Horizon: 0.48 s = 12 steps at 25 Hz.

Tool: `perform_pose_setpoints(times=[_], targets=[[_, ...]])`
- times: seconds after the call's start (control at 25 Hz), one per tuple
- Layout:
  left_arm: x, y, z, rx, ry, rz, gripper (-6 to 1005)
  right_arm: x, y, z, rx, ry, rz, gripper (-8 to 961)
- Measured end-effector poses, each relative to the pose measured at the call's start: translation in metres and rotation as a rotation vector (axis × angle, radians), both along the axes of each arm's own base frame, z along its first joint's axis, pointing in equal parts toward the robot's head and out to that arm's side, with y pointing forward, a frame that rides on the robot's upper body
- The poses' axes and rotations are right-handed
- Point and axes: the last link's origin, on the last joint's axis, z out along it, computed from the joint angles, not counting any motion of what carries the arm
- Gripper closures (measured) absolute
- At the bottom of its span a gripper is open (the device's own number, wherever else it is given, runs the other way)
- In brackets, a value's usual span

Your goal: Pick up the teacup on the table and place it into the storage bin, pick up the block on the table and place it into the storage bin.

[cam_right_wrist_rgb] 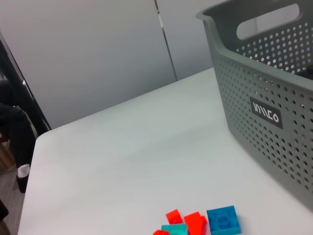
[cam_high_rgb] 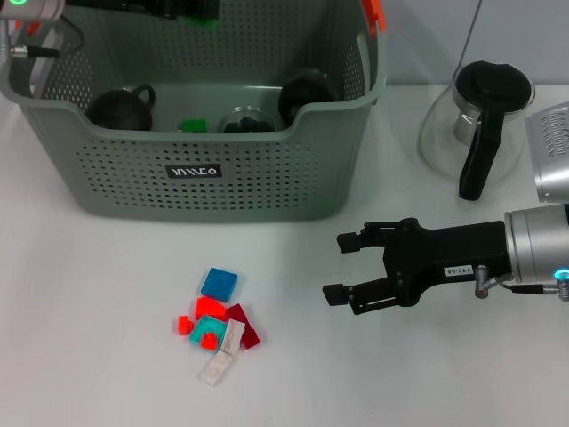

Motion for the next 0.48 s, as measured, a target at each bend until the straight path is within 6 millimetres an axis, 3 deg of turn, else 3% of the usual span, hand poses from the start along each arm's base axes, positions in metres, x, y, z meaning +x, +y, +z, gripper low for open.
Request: perform_pose_setpoints(times=[0.16, 0.28, 0.48], targets=[[0.004, -0.001, 0.0, 0.01, 0.025, -0.022, 429, 0.0, 0.0, 0.001, -0.002, 0.003, -0.001, 23], [0.012, -0.013, 0.005, -0.001, 0.024, -0.084, 414, -0.001, 0.0, 0.001, -0.002, 0.003, 0.002, 23], [0.03, -0.054, 0.004, -0.065, 0.02, -0.3, 177, -0.001, 0.001, 0.001, 0.001, 0.001, 0.003, 23]])
